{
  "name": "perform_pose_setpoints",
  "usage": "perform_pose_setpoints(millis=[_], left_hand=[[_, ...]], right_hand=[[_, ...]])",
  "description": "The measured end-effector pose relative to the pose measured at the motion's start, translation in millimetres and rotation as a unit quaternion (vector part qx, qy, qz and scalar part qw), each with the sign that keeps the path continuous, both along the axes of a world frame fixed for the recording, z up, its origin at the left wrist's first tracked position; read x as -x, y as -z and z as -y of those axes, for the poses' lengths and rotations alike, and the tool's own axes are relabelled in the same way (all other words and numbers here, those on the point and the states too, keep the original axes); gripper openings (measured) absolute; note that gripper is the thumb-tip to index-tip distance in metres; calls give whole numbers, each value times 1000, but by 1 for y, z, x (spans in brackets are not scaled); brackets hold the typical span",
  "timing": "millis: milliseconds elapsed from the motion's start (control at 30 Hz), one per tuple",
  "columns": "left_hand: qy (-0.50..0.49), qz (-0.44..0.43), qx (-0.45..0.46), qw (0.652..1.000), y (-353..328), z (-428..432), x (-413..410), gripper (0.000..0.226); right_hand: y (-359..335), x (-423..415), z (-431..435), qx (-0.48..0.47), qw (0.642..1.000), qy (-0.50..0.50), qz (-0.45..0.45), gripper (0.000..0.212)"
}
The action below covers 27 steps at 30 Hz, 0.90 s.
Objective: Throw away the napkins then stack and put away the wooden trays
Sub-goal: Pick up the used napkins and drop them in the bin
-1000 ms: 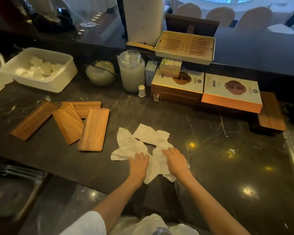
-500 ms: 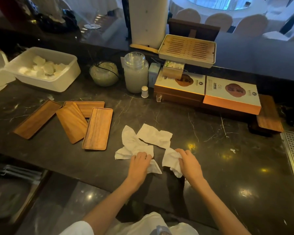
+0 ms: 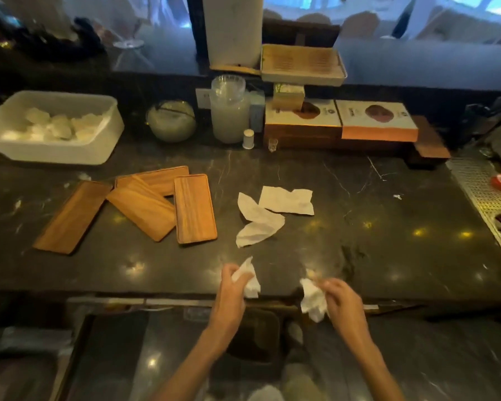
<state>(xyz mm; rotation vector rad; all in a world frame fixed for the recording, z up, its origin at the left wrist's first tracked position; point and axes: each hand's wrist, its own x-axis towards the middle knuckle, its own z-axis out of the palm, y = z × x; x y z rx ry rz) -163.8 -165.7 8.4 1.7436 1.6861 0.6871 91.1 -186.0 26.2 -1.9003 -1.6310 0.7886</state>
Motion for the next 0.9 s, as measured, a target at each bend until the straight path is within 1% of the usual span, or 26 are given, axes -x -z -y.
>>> perform_pose_setpoints(millis=[33, 67, 100, 167, 233, 300, 367, 433, 467, 533, 633, 700, 800, 900], left_hand=[[2, 25, 23, 999, 6, 13, 13, 13], [-1, 44, 46, 998, 10, 29, 25, 16], [-5, 15, 30, 999, 16, 43, 36, 22], [23, -13, 64, 998, 15, 72, 56, 27], [31, 0, 96, 995, 20, 100, 68, 27], [55, 5, 136, 989, 23, 120, 78, 30], [65, -11, 169, 983, 21, 129, 73, 45], [100, -26, 199, 975, 17, 142, 69, 57], [105, -31, 199, 974, 17, 149, 66, 57], [104, -19, 189, 976, 22, 166, 60, 50], [43, 22, 171, 984, 29, 183, 49, 32], [23, 37, 160, 986, 39, 182, 44, 25], [24, 19, 162, 986, 68, 172, 37, 21], [68, -31, 166, 983, 136, 151, 27, 23]], right_hand=[[3, 13, 22, 11, 1000, 19, -7, 32], [6, 25, 43, 31, 999, 39, -14, 31], [8, 37, 63, 49, 997, 56, -21, 30], [10, 57, 96, 71, 994, 81, -20, 29], [9, 72, 124, 95, 991, 94, -13, 32], [7, 78, 147, 127, 988, 87, -23, 42], [7, 77, 167, 153, 985, 74, -32, 51], [8, 73, 185, 163, 985, 54, -29, 51], [11, 69, 193, 162, 985, 52, -26, 48], [24, 58, 204, 156, 986, 55, -35, 40], [38, 47, 208, 151, 986, 56, -44, 30], [50, 45, 210, 165, 985, 48, -36, 26], [69, 49, 213, 161, 985, 59, 1, 25], [126, 53, 205, 145, 986, 81, 29, 27]])
